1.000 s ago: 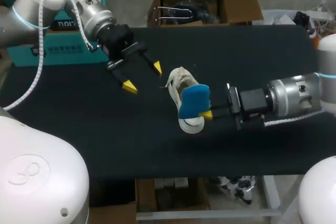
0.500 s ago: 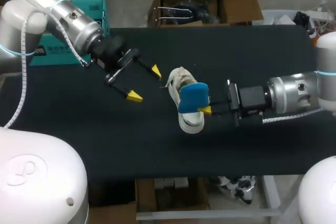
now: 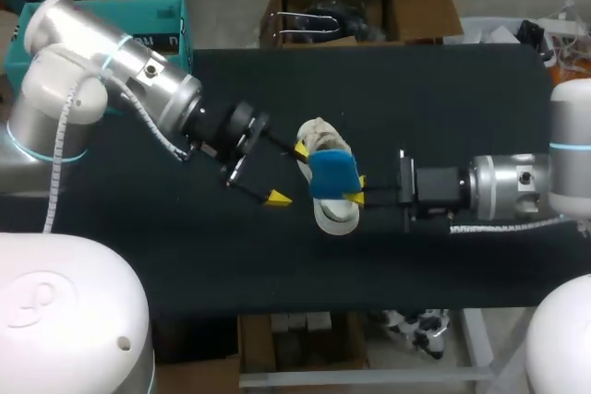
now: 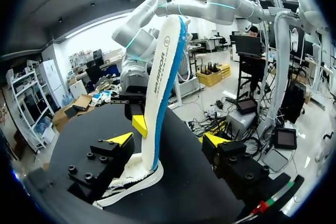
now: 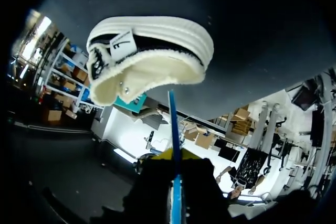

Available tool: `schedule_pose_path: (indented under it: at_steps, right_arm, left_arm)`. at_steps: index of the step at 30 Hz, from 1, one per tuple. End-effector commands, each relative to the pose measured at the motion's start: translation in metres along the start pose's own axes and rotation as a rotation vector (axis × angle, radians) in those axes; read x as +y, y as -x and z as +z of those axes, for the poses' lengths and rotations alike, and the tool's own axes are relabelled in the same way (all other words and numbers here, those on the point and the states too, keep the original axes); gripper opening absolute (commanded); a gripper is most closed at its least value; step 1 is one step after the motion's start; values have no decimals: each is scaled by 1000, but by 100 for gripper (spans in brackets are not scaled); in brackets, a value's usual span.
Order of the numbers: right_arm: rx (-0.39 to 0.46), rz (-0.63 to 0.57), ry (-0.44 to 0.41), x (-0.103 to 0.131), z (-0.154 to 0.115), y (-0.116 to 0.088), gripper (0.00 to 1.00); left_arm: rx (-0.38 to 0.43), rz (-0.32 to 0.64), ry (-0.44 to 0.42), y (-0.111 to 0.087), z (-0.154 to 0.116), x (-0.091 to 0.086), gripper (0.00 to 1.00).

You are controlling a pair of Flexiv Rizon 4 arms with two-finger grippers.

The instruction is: Open the shoe tongue, take the insole out of the shoe, put the insole back into the shoe, and pack the shoe into the shoebox

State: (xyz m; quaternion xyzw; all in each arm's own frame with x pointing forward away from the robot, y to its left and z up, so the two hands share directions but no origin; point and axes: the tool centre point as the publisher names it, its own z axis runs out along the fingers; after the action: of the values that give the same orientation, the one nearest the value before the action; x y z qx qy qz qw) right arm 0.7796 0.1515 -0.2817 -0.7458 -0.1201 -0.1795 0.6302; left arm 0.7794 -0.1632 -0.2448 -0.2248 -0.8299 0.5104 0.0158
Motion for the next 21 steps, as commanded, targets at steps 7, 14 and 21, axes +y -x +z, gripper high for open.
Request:
schedule_pose_path:
  at_steps: [7,14,21]
  right_arm:
    - [41,-33,-4,1,5,0,0]
    - [89,-53,11,12,5,-4,0]
    - [103,-49,15,25,6,-11,0]
  left_arm:
    - [-397,-24,25,3,15,22,69]
    - [-407,-33,31,15,16,30,66]
    - [-362,-16,45,30,12,35,67]
